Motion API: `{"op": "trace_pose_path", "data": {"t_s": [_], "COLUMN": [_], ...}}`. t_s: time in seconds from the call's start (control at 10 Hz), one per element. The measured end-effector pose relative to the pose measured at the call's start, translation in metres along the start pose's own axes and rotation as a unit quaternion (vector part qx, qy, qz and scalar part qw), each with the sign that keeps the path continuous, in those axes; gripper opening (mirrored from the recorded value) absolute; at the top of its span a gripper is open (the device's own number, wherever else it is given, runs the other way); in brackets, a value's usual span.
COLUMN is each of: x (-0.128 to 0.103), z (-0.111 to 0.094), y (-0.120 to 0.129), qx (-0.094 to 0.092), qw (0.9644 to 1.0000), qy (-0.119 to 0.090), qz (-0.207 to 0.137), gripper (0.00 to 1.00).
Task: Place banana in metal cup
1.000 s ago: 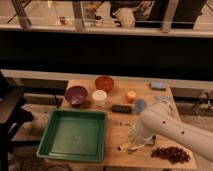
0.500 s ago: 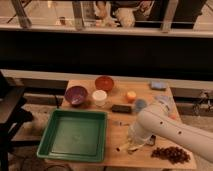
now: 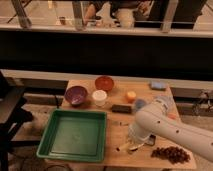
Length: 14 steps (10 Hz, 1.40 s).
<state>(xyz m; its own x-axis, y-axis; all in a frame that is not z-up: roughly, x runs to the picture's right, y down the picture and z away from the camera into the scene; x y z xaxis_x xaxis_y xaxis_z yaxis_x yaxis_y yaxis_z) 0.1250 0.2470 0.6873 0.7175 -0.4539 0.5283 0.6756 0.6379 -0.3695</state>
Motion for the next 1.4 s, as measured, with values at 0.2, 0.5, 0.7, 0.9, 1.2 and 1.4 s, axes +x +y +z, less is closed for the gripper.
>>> {"op": "trace_pose_path", "data": {"t_s": [0.2, 0.5, 0.7, 0.9, 1.2, 1.4], "x": [0.001, 0.003, 0.003, 0.005, 0.005, 0.006], "z": [-0.001, -0.001, -0.001, -0.003, -0.020, -0.043], "y": [0.000, 0.001, 0.001, 0.000, -0.011, -0.017], "qx": [-0.002, -0.005, -0.006, -0.006, 0.005, 0.010], "qw": [1.0000, 1.0000, 1.0000, 0.9999, 0.9999, 0.9998], "qy": [0.000, -0.004, -0.006, -0.006, -0.004, -0.002], "qz": [0.002, 0.004, 0.004, 0.008, 0.013, 0.014], "gripper": [0.80, 0.80, 0.80, 0.80, 0.80, 0.80]}}
